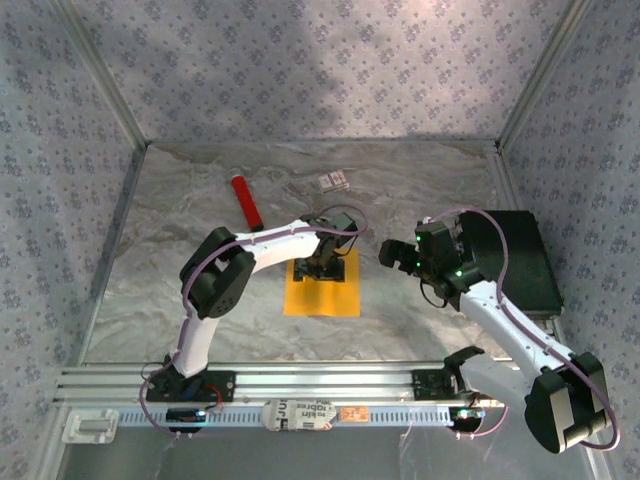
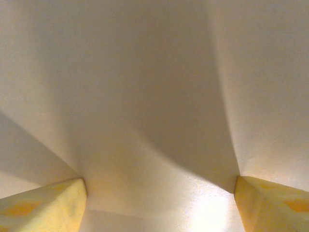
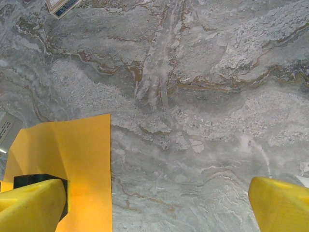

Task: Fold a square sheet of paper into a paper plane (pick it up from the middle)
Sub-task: First fold the square sheet of paper in half at the center of the table.

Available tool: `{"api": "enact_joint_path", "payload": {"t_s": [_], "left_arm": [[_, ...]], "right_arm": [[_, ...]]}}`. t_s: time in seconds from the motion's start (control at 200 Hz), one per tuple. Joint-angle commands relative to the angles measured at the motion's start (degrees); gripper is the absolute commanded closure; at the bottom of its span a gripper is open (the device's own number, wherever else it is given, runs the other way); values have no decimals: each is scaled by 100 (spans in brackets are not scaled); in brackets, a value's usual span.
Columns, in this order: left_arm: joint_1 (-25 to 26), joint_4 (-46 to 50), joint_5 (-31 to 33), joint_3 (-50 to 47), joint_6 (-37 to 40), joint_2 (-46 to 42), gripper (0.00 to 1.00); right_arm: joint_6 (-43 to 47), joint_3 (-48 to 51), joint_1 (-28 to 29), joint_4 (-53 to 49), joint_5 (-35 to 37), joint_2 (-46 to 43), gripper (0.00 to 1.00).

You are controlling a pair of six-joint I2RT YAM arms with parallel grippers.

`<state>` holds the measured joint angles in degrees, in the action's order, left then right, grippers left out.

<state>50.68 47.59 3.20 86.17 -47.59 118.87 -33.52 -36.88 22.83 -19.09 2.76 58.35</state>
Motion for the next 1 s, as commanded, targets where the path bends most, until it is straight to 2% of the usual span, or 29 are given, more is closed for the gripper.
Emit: {"api": "enact_joint_path", "payload": {"t_s": [0.0,0.2,0.295,0.39,0.44,0.715,0.864,0.994], "left_arm": [[75,118,-75,-190,21,366,24],[96,16,-68,-171,148,154,36],[93,-89,-48,-201,171,-26,42],[93,-266,-63,-250,216,-223,52],[87,-368,-86,-290,232,-339,53],[-60,-1151,-742,-683,211,-917,64],[-292,-1819,-1352,-1152,10,-1311,65],[-535,-2807,-2189,-1673,-288,-1650,65]], "right_arm": [[-80,45,-32,-41,94,20,1],[-207,32,-15,-62,351,-23,1],[-590,41,-16,-64,598,-8,1],[-821,59,-17,-81,791,28,1],[-855,52,-22,-77,809,52,1],[-295,3,-77,-289,538,151,1],[-297,192,-358,-55,-81,-8,1],[-574,549,-1124,615,-1735,6,1]]}}
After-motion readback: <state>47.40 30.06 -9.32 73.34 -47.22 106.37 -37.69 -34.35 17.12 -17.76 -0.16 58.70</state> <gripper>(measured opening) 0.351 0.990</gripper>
